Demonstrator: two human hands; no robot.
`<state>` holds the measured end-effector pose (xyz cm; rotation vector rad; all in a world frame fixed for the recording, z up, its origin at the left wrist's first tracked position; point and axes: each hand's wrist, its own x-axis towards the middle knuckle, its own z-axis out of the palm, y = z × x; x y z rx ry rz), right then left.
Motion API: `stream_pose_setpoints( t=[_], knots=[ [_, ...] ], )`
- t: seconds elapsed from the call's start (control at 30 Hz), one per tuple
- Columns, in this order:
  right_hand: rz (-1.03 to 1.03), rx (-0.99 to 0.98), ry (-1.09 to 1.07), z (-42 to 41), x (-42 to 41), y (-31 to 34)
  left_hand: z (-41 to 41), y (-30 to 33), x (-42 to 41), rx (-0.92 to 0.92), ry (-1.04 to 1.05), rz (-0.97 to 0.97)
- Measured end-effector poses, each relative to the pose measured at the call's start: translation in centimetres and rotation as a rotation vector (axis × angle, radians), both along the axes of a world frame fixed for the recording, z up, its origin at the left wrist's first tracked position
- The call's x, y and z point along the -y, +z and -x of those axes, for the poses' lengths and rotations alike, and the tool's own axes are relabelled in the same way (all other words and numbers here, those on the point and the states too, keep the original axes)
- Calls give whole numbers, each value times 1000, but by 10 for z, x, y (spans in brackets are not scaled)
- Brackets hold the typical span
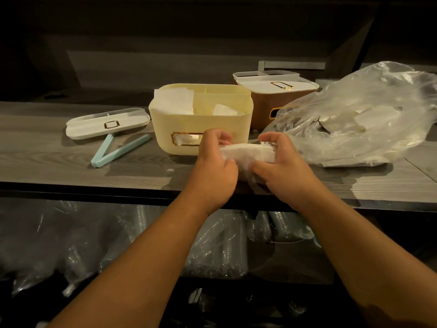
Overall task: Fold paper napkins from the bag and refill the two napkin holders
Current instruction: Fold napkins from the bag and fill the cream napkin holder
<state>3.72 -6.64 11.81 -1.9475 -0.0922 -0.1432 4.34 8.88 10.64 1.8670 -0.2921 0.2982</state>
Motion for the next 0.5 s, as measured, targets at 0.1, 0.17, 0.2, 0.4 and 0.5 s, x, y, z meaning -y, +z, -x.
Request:
stream_pose_setpoints(
  t=[0.1,0.17,0.2,0.4,0.5],
  knots=[
    [3,11,-16,-1,1,-2,1,-1,-2,4,10,-1],
    [4,10,-18,0,2,-2,2,0,-2,-5,21,13],
    [-4,10,-19,0,2,-2,2,0,-2,-13,27,26],
    [-66,20,-23,-2,5,-5,5,-2,-2,7,28,16],
    [-66,13,-23,-2,6,-7,5,-4,0,15,50,16]
  ],
)
